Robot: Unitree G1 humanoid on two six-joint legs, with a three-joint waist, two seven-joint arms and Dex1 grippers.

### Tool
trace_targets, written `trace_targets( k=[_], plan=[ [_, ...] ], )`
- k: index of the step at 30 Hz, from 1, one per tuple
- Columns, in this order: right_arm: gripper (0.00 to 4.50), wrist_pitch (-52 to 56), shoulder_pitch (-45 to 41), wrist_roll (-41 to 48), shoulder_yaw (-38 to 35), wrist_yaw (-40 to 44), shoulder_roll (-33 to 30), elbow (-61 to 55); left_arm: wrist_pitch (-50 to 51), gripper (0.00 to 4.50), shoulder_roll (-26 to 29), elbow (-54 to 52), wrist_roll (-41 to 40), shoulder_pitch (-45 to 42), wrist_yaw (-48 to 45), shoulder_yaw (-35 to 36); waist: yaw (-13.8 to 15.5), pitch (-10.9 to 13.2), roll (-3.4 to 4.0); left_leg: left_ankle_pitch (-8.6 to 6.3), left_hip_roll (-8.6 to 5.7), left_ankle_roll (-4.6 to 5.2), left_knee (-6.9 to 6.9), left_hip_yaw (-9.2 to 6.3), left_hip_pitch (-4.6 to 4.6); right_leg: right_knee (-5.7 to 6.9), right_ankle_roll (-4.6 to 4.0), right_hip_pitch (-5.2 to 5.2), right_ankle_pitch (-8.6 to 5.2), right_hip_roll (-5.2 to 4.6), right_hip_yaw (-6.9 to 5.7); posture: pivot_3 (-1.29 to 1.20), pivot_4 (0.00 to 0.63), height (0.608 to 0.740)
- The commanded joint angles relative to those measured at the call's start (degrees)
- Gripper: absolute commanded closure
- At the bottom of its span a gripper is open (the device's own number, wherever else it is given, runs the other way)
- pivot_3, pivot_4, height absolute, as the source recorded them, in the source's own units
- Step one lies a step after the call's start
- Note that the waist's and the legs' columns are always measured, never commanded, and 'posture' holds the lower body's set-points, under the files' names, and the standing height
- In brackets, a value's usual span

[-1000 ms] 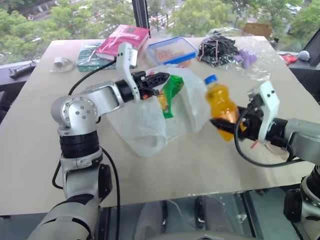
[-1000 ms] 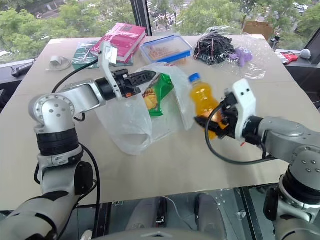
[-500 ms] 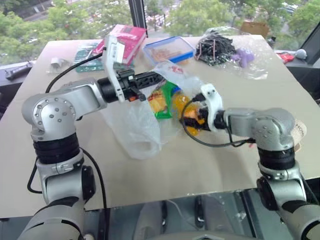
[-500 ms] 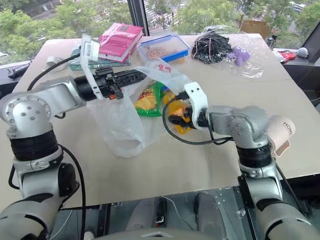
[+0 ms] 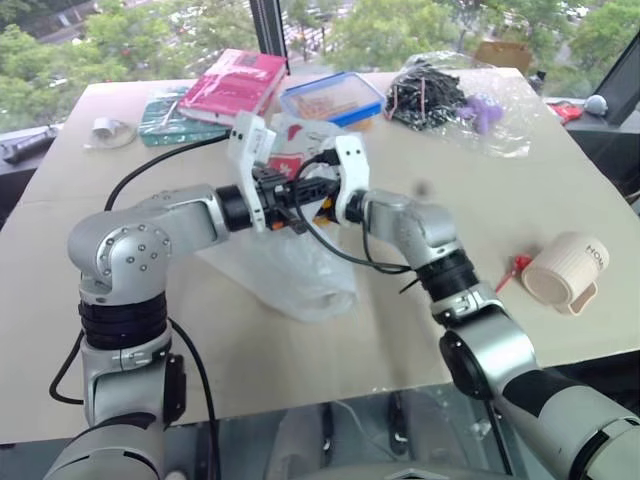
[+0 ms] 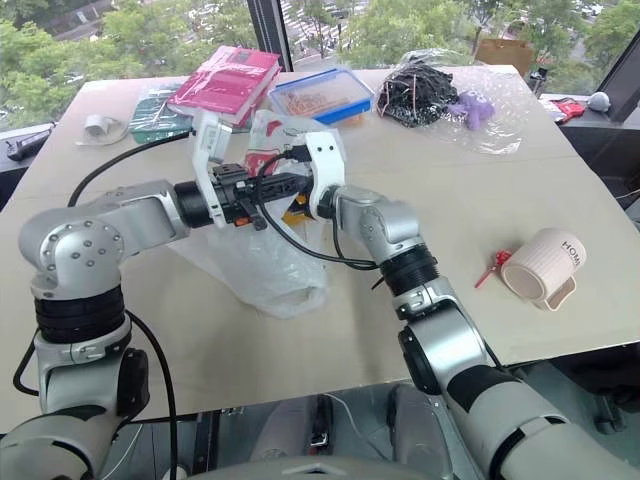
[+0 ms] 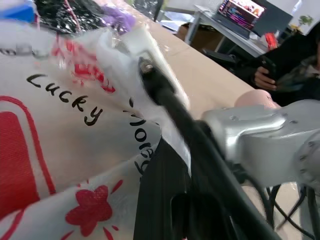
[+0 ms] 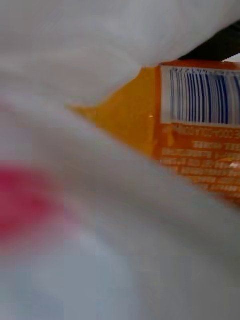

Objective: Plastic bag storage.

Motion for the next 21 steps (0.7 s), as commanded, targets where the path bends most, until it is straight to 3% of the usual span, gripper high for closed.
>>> trace_targets(
  k=[1, 2, 3, 10, 16, 21],
  plan=[
    [0.75, -5.1, -3.8, 2.9, -3.6, 5.3, 4.9, 2.9, -0.7, 4.50, -1.1, -2.8, -2.0, -0.3, 1.6, 2.3, 0.0, 0.0, 0.01, 0.00, 0.00, 0.00, -0.04, 0.00, 0.00, 0.00, 0.00, 0.00, 0.00, 0.00, 0.00, 0.00, 0.150, 0.740],
    [0.24, -5.8, -4.0, 3.0, -3.6, 7.0, 5.5, 3.7, -0.5, 4.50, -1.3, -3.1, -2.2, -0.2, 2.1, 2.5, -0.1, 0.0, 0.01, 0.00, 0.01, -0.01, -0.06, -0.01, 0.00, 0.00, 0.00, 0.00, 0.00, 0.01, -0.02, 0.00, 0.150, 0.740],
    [0.06, -6.3, -3.9, 3.3, -3.5, 8.6, 6.0, 3.9, -0.4, 4.50, -1.5, -3.5, -2.4, 0.1, 2.8, 2.7, -0.2, 0.0, 0.02, 0.00, 0.02, -0.01, -0.06, 0.00, 0.00, 0.00, 0.00, -0.01, 0.00, 0.01, -0.01, 0.00, 0.150, 0.740],
    [0.06, -4.8, 0.1, 3.8, -2.8, 10.5, 4.4, -4.5, -0.4, 4.50, -3.4, -3.7, -3.8, 1.5, 8.3, 5.6, -0.4, 0.0, 0.04, 0.05, 0.05, -0.09, -0.07, 0.00, 0.04, 0.05, -0.01, -0.05, 0.00, 0.01, 0.02, 0.00, 0.150, 0.740],
    [0.06, 5.5, 11.1, 5.0, -0.9, 8.8, -3.8, -29.9, -2.8, 4.50, -4.9, -0.9, -2.5, 1.3, 11.0, 6.0, 0.3, 0.0, 0.01, 0.07, 0.03, -0.14, -0.03, -0.09, 0.04, 0.06, -0.01, 0.03, 0.01, -0.07, -0.05, 0.00, 0.150, 0.740],
    [0.06, 13.7, 16.1, 8.7, -3.6, 5.9, -9.7, -47.3, -4.5, 4.50, -5.8, 1.2, -1.4, 0.7, 10.8, 4.7, 0.4, 0.0, 0.01, 0.08, -0.01, -0.14, 0.02, -0.10, 0.07, 0.10, -0.01, 0.03, 0.00, -0.04, -0.07, 0.00, 0.150, 0.740]
  ],
)
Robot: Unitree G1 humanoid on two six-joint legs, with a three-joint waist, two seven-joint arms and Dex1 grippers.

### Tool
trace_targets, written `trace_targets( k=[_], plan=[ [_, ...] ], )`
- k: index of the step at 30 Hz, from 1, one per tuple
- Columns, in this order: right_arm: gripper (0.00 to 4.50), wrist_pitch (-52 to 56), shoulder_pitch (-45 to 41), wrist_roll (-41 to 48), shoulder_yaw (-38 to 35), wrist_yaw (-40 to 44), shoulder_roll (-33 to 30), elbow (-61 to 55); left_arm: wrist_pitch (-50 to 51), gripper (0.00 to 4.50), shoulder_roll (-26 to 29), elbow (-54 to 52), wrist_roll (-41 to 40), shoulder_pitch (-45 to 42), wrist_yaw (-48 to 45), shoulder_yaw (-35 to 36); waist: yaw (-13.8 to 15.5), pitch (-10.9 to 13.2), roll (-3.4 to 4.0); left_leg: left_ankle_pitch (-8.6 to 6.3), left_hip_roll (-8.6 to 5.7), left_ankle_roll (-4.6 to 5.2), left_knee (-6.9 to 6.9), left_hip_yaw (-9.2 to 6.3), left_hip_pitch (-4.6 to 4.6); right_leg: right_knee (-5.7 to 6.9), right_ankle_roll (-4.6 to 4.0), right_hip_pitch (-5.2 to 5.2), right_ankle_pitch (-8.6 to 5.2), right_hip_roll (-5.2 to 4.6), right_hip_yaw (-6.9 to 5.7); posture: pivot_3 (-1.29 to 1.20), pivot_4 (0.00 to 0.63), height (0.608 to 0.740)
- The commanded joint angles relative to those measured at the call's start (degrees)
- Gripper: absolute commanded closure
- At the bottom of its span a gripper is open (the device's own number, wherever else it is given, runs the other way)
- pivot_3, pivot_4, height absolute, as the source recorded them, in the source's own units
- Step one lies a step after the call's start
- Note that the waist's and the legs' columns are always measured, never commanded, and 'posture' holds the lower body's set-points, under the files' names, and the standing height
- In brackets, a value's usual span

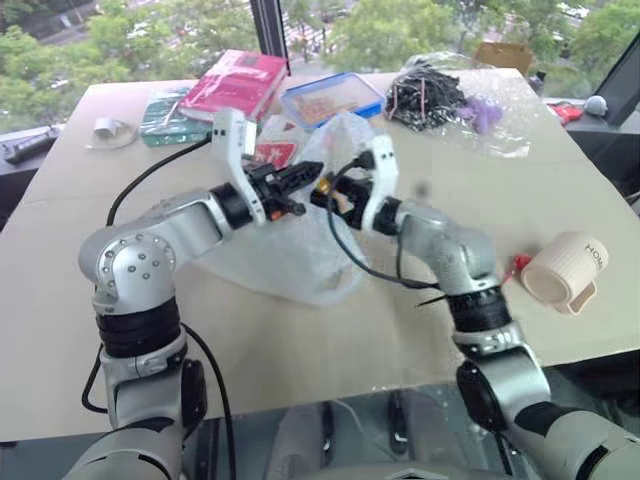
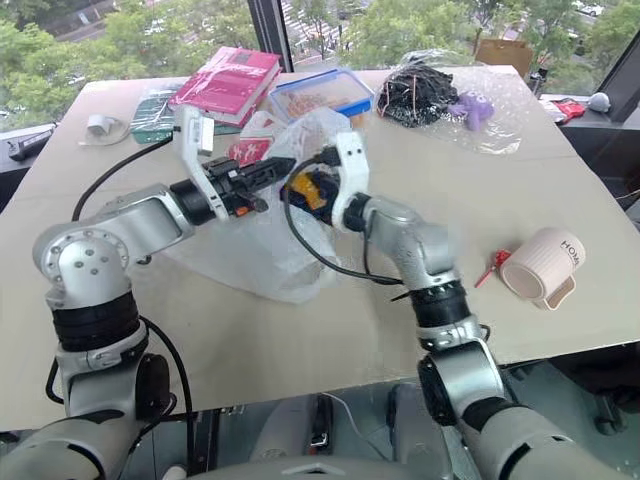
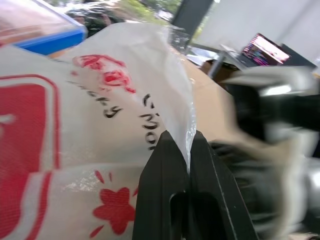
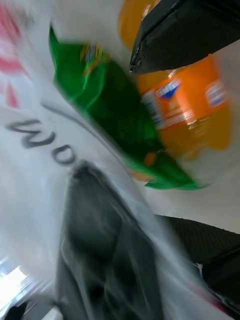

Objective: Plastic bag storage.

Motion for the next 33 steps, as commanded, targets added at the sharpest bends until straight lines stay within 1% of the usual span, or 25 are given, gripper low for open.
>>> trace_targets(
  k=[1, 4, 6, 9, 11, 13, 16, 18, 21, 22, 23, 25, 26, 29, 31, 33],
  plan=[
    [0.06, 5.7, 1.2, 5.3, -3.2, -2.1, -2.2, -15.3, -1.7, 4.50, -0.8, 1.1, 1.0, -1.3, -0.2, -0.9, 0.0, 0.0, 0.00, 0.00, 0.00, -0.01, -0.01, 0.00, 0.00, 0.00, 0.00, 0.00, 0.00, 0.02, 0.00, 0.00, 0.150, 0.740],
    [0.06, 9.4, 3.3, 7.0, -3.9, -3.8, -5.4, -24.4, -3.0, 4.50, -2.0, 3.0, 2.0, -2.5, -0.8, -2.3, -0.1, 0.0, 0.01, 0.01, 0.01, -0.01, -0.02, 0.01, 0.01, 0.00, 0.00, -0.01, 0.00, 0.04, 0.00, 0.00, 0.150, 0.740],
    [0.06, 10.0, 4.7, 8.7, -5.5, -4.5, -6.5, -28.6, -3.7, 4.50, -2.5, 4.1, 2.9, -3.4, -1.8, -3.7, 0.1, 0.0, 0.00, 0.00, 0.00, 0.00, -0.02, 0.01, 0.00, -0.01, 0.00, 0.00, 0.00, 0.04, 0.00, 0.00, 0.150, 0.740],
    [0.06, 9.1, 6.0, 11.6, -10.2, -7.8, -6.1, -31.8, -4.4, 4.50, -3.3, 5.3, 3.6, -4.6, -2.7, -5.0, 0.5, 0.0, 0.00, 0.00, -0.01, 0.01, -0.01, 0.03, 0.00, -0.03, 0.00, 0.01, 0.00, 0.04, 0.00, 0.00, 0.150, 0.740],
    [0.06, 9.9, 6.2, 12.7, -14.0, -11.3, -7.0, -33.6, -4.9, 4.50, -3.4, 5.6, 4.4, -5.0, -3.4, -5.7, 0.8, 0.0, 0.00, 0.00, -0.01, 0.01, -0.01, 0.05, 0.01, -0.02, 0.00, 0.01, 0.00, 0.04, 0.02, 0.00, 0.150, 0.740],
    [0.06, 13.8, 7.1, 13.3, -18.3, -15.2, -10.7, -36.0, -5.1, 4.50, -3.3, 5.8, 4.7, -5.2, -3.6, -5.7, 1.0, 0.0, 0.00, 0.00, -0.01, 0.01, -0.01, 0.04, 0.01, -0.02, 0.00, 0.01, 0.00, 0.04, 0.01, 0.00, 0.150, 0.740],
    [0.06, 25.3, 12.5, 9.6, -22.9, -21.1, -19.9, -39.4, -5.4, 4.50, -2.3, 5.7, 5.6, -5.3, -4.8, -6.0, 1.6, 0.0, -0.02, -0.01, -0.02, 0.04, -0.01, 0.03, -0.05, -0.08, 0.00, 0.03, 0.00, 0.02, -0.01, 0.00, 0.150, 0.740],
    [0.06, 30.4, 16.4, 9.3, -25.9, -23.4, -22.0, -41.4, -6.6, 4.50, -0.5, 5.5, 7.2, -5.6, -6.8, -7.0, 1.6, 0.0, -0.02, -0.03, -0.02, 0.06, -0.02, 0.05, -0.05, -0.12, -0.01, 0.03, -0.01, 0.01, -0.01, 0.00, 0.150, 0.740],
    [0.06, 34.1, 19.1, 10.8, -31.2, -24.4, -21.3, -44.5, -7.7, 4.50, 1.3, 6.2, 8.9, -6.6, -8.8, -7.5, 1.1, 0.0, 0.03, -0.03, 0.00, 0.06, -0.04, 0.11, -0.01, -0.07, -0.01, -0.01, -0.01, 0.05, 0.06, 0.00, 0.150, 0.740],
    [0.06, 35.1, 20.7, 10.0, -31.8, -24.1, -23.4, -45.8, -8.0, 4.50, 1.7, 6.5, 9.3, -6.7, -9.3, -7.6, 1.0, 0.0, 0.03, -0.02, 0.00, 0.06, -0.04, 0.11, 0.00, -0.05, -0.01, -0.01, -0.01, 0.06, 0.08, 0.00, 0.150, 0.740],
    [0.06, 35.5, 23.2, 9.1, -32.3, -22.7, -27.6, -47.5, -8.2, 4.50, 2.0, 6.8, 9.6, -6.8, -9.7, -7.5, 1.0, 0.0, 0.03, -0.02, 0.00, 0.06, -0.04, 0.12, 0.02, -0.05, -0.01, -0.01, -0.01, 0.07, 0.10, 0.00, 0.150, 0.740],
    [0.06, 36.1, 26.9, 8.6, -34.0, -19.8, -33.5, -49.8, -8.5, 4.50, 2.1, 7.1, 10.1, -6.7, -10.3, -7.6, 1.2, 0.0, 0.05, -0.05, 0.02, 0.10, -0.02, 0.10, 0.06, -0.04, 0.00, 0.03, -0.01, 0.08, 0.10, 0.00, 0.150, 0.740],
    [0.06, 36.7, 28.8, 9.7, -36.8, -17.6, -35.6, -50.3, -8.8, 4.50, 2.1, 7.3, 10.4, -6.5, -10.6, -7.8, 1.4, 0.0, 0.05, -0.15, -0.02, 0.27, -0.01, 0.07, 0.02, -0.10, 0.02, 0.06, -0.02, 0.05, 0.08, 0.00, 0.150, 0.740],
    [0.06, 44.0, 28.9, 15.4, -50.2, -12.3, -34.6, -48.2, -9.0, 4.50, 2.0, 7.6, 11.0, -6.1, -11.4, -7.9, 1.5, 0.0, 0.02, -0.15, -0.03, 0.28, 0.00, 0.07, 0.02, -0.15, 0.03, 0.10, -0.02, 0.05, 0.08, 0.00, 0.150, 0.740],
    [0.06, 46.2, 28.4, 18.9, -58.3, -11.3, -33.6, -45.7, -9.1, 4.50, 2.0, 7.9, 11.3, -6.1, -11.8, -7.9, 1.5, 0.0, 0.01, -0.15, -0.01, 0.29, 0.03, 0.07, 0.03, -0.14, 0.03, 0.11, -0.01, 0.06, 0.08, 0.00, 0.150, 0.740],
    [0.06, 46.3, 29.1, 21.0, -65.2, -11.2, -34.2, -43.2, -8.9, 4.50, 1.7, 8.4, 11.5, -6.3, -12.0, -7.5, 1.6, 0.0, 0.02, -0.17, -0.01, 0.31, 0.03, 0.07, 0.05, -0.12, 0.03, 0.11, -0.01, 0.06, 0.08, 0.00, 0.150, 0.740]
  ],
)
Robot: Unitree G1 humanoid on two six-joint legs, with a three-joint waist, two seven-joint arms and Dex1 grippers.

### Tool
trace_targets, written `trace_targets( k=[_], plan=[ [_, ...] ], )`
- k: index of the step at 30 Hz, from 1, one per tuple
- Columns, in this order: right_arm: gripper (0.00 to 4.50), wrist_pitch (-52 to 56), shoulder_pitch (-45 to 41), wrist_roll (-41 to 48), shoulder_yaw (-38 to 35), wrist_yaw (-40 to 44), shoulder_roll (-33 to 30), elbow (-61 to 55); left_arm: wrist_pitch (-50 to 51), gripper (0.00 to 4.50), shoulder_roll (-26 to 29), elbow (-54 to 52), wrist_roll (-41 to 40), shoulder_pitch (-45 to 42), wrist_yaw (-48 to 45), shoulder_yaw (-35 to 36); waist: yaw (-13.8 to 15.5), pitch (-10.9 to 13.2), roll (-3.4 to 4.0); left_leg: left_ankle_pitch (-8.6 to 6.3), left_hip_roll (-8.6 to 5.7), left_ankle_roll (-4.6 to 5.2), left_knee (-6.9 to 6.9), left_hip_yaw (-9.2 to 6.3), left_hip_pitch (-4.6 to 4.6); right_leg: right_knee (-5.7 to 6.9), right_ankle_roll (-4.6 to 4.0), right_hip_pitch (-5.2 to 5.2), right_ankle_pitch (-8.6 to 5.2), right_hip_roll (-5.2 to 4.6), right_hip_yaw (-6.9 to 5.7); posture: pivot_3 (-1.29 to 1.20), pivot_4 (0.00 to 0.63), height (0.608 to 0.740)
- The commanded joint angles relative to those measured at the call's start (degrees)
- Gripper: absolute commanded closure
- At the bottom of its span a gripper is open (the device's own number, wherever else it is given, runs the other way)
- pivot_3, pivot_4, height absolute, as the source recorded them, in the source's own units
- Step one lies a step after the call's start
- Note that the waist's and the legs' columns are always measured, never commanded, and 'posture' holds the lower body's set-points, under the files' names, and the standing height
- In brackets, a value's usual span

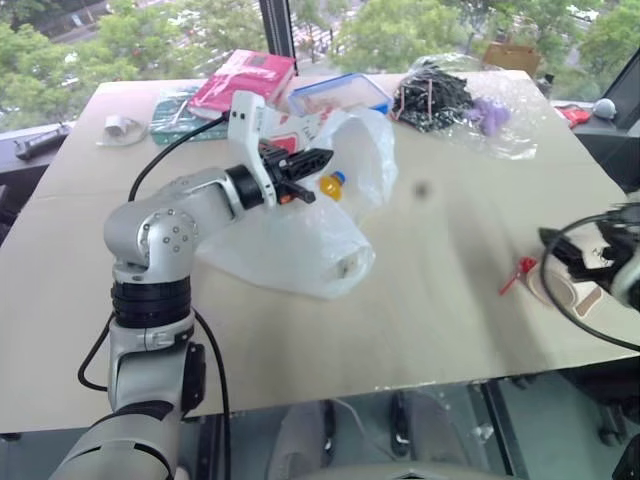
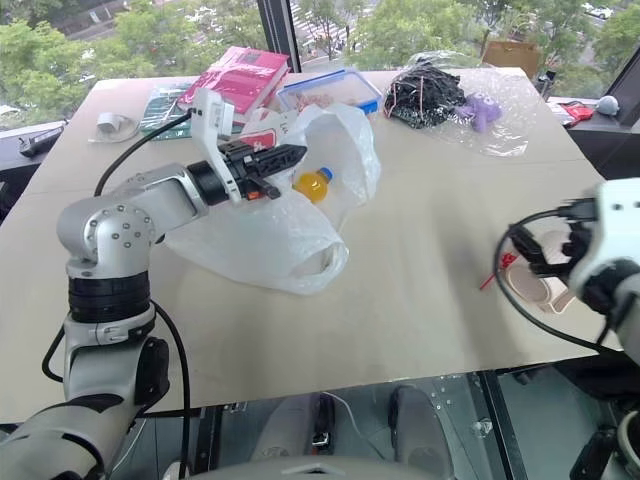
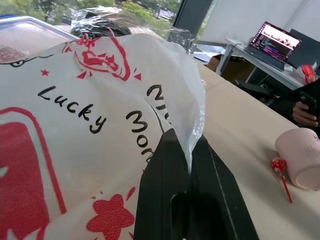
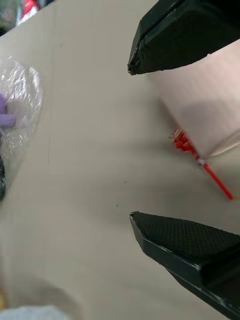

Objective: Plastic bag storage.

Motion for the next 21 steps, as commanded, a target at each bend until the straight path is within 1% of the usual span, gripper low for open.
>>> trace_targets(
  k=[1, 3, 5, 7, 9, 12, 17, 21],
  plan=[
    [0.06, 1.1, 2.4, 3.3, -12.3, 1.4, -2.5, 2.7, -1.2, 4.50, 0.0, 0.0, 0.2, -0.5, -0.9, 0.9, 0.2, 0.0, 0.01, -0.01, 0.00, 0.01, 0.00, 0.00, 0.00, 0.01, 0.00, 0.00, 0.00, 0.00, 0.00, 0.00, 0.150, 0.740],
    [0.06, 1.1, 7.5, 2.2, -13.9, 3.7, -5.5, 2.5, -1.3, 4.50, -0.1, 0.2, 0.5, -0.4, -1.3, 0.8, 0.5, 0.0, 0.02, -0.02, 0.00, 0.03, -0.01, 0.00, 0.00, 0.00, -0.01, 0.00, -0.01, 0.00, 0.01, 0.00, 0.150, 0.740],
    [0.06, 0.0, 12.5, 0.8, -14.5, 5.4, -7.1, 3.7, -1.4, 4.50, -0.1, 0.2, 0.6, -0.2, -1.6, 0.7, 0.8, 0.0, 0.01, -0.02, 0.00, 0.03, -0.01, 0.00, -0.02, -0.03, -0.01, 0.00, -0.01, 0.00, 0.00, 0.00, 0.150, 0.740],
    [0.06, -3.1, 17.4, -0.8, -13.5, 6.7, -7.6, 5.2, -1.5, 4.50, -0.2, 0.6, 0.9, -0.4, -1.9, 0.5, 0.8, 0.0, 0.00, -0.02, 0.00, 0.04, 0.00, 0.02, 0.00, -0.03, 0.00, 0.02, -0.01, 0.00, 0.03, 0.00, 0.150, 0.740],
    [0.06, -5.1, 20.0, -2.5, -11.7, 6.9, -6.3, 8.4, -1.7, 4.50, -0.3, 0.9, 1.4, -0.6, -2.0, 0.5, 0.8, 0.0, 0.00, -0.03, -0.01, 0.06, 0.03, 0.03, 0.06, -0.03, 0.01, 0.08, -0.01, 0.01, 0.06, 0.00, 0.150, 0.740],
    [0.06, -7.4, 19.8, -4.5, -8.0, 5.7, -3.5, 13.0, -1.5, 4.50, -0.5, 0.7, 1.5, -0.7, -1.9, 0.6, 0.6, 0.0, -0.03, -0.04, 0.00, 0.08, 0.05, 0.05, 0.15, -0.02, 0.02, 0.14, -0.02, 0.02, 0.11, 0.00, 0.150, 0.740],
    [0.06, -10.1, 14.9, -7.9, -4.3, 2.3, 1.2, 21.2, -0.6, 4.50, -0.3, -0.5, 1.3, -0.3, -1.3, 1.3, 0.6, 0.0, 0.00, -0.03, 0.00, 0.08, 0.07, 0.07, 0.21, 0.02, 0.02, 0.16, -0.02, 0.04, 0.19, 0.00, 0.150, 0.740],
    [0.06, -14.4, 14.0, -11.2, -0.5, 1.4, 2.1, 28.1, 0.1, 4.50, 0.0, -1.6, 0.9, 0.1, -0.5, 2.1, 0.7, 0.0, 0.00, -0.02, -0.01, 0.06, 0.06, 0.06, 0.14, -0.01, 0.01, 0.14, -0.01, 0.04, 0.16, 0.00, 0.150, 0.740]
  ],
)
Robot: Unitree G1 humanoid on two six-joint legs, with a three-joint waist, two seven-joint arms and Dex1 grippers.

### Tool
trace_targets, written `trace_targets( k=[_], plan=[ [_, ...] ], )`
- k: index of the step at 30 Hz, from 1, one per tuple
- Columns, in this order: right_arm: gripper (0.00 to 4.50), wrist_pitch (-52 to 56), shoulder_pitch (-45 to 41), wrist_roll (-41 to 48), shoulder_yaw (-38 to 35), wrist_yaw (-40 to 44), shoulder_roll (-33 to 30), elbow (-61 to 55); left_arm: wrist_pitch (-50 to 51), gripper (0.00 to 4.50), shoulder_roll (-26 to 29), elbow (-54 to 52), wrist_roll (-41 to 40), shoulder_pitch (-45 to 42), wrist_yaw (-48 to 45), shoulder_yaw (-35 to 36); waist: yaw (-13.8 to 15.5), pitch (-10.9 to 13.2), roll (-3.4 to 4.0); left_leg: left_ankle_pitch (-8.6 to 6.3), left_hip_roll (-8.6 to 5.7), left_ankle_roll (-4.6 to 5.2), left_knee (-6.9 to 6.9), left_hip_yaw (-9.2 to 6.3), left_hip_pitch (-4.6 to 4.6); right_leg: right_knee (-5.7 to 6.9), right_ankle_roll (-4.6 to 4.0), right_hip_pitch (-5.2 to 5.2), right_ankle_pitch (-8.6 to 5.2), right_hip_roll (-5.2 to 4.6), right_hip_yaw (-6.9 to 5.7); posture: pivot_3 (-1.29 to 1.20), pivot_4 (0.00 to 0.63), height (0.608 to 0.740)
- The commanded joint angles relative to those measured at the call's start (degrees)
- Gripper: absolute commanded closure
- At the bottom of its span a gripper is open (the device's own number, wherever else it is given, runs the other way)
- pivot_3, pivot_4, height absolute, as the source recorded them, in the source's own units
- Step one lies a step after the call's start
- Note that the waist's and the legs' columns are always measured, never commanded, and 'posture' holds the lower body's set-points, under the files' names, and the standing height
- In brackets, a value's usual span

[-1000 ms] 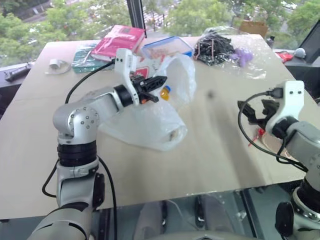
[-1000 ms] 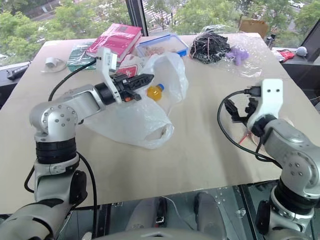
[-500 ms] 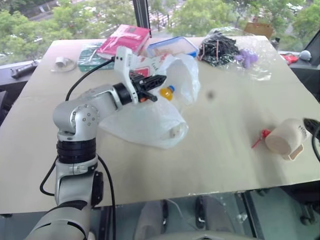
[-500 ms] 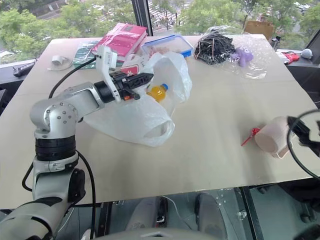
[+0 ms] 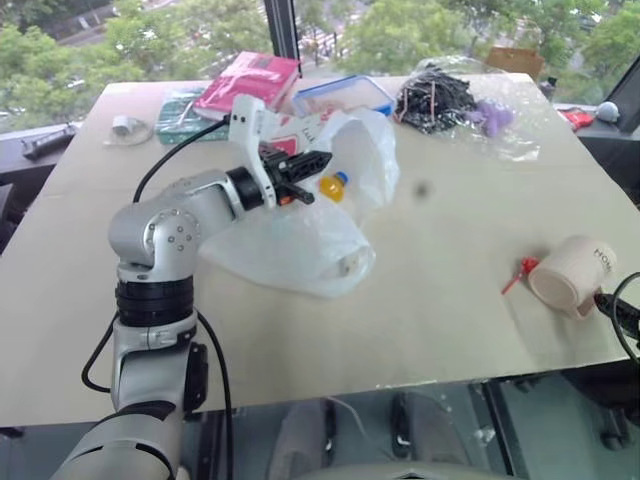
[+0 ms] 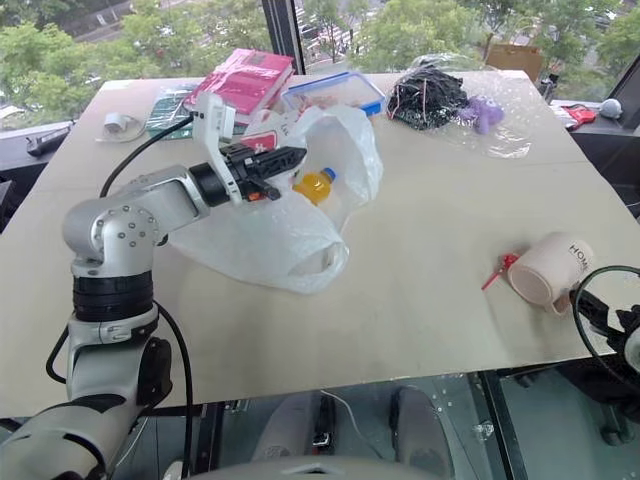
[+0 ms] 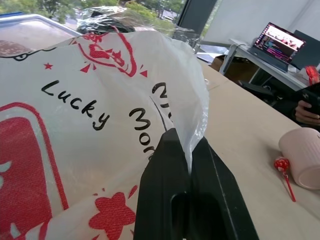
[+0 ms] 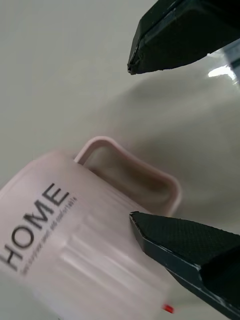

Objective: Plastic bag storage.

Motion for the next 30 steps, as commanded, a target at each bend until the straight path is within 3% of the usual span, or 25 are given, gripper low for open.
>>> trace_targets(
  k=[1, 3, 5, 12, 16, 21, 25, 30],
  plan=[
    [0.06, -3.9, -0.6, -2.3, 1.3, -0.7, 0.2, 4.1, 0.4, 4.50, 0.6, -3.1, -0.8, 0.1, 0.6, 1.9, 0.1, 0.0, 0.00, 0.02, 0.00, -0.03, 0.00, -0.01, -0.01, 0.00, 0.00, 0.00, 0.00, 0.00, -0.01, 0.00, 0.150, 0.740],
    [0.06, -5.8, -0.5, -3.7, 3.7, -0.6, -0.1, 6.3, 0.8, 4.50, 0.6, -3.5, -0.9, 0.3, 0.8, 2.2, 0.1, 0.0, -0.01, 0.06, 0.00, -0.10, 0.00, 0.00, -0.02, -0.02, 0.00, 0.00, 0.00, 0.00, -0.01, 0.00, 0.150, 0.740],
    [0.89, -7.8, -0.1, -5.1, 7.5, 0.0, -0.4, 8.4, 1.1, 4.50, 0.7, -4.0, -1.0, 0.4, 1.0, 2.3, 0.1, 0.0, -0.07, 0.04, 0.00, -0.07, 0.00, 0.00, -0.01, -0.03, 0.00, 0.02, 0.00, 0.00, -0.01, 0.00, 0.150, 0.740],
    [4.40, -15.3, -0.3, -8.2, 14.0, 2.1, -1.3, 8.5, 1.1, 4.50, 0.8, -3.9, -0.6, 0.2, 1.0, 2.5, -1.4, -0.2, -0.33, -0.05, 0.02, 0.07, -0.02, 0.03, 0.66, -0.08, 0.04, 0.68, -0.04, 0.03, 0.08, 0.00, 0.150, 0.740],
    [4.46, -18.1, -1.4, -5.0, 12.1, 3.4, 0.6, 4.0, 0.8, 4.50, 0.8, -3.7, -0.4, 0.0, 0.8, 2.4, -1.3, -0.2, -0.39, -0.06, 0.09, 0.08, -0.05, -0.03, 0.93, -0.10, 0.12, 0.91, -0.13, 0.08, 0.00, 0.00, 0.150, 0.740],
    [4.46, -13.2, -4.8, 3.6, 9.6, 2.9, 2.4, -5.3, 0.6, 4.50, 0.7, -3.3, -0.6, 0.0, 0.4, 2.9, -1.3, 0.0, -0.17, -0.06, 0.08, 0.08, -0.06, 0.02, 0.92, -0.09, 0.02, 0.89, -0.03, 0.06, 0.08, 0.00, 0.150, 0.740],
    [4.46, -8.7, -12.1, 11.8, 12.6, -2.0, 6.7, -12.0, 2.1, 4.50, 1.2, -3.3, -3.4, -0.2, -1.6, 4.4, -1.2, 0.0, -0.14, -0.06, 0.08, 0.07, -0.08, -0.01, 0.84, -0.09, 0.01, 0.81, -0.02, 0.05, 0.04, 0.00, 0.150, 0.740],
    [4.46, -5.8, -24.0, 13.1, 22.1, -11.3, 15.3, -12.4, 4.9, 4.50, 5.1, -2.8, -7.2, -0.4, -6.6, 5.7, -1.4, 0.0, -0.06, -0.05, 0.08, 0.06, -0.10, 0.05, 0.71, -0.01, 0.00, 0.60, -0.02, 0.06, 0.10, 0.00, 0.150, 0.740]
  ],
)
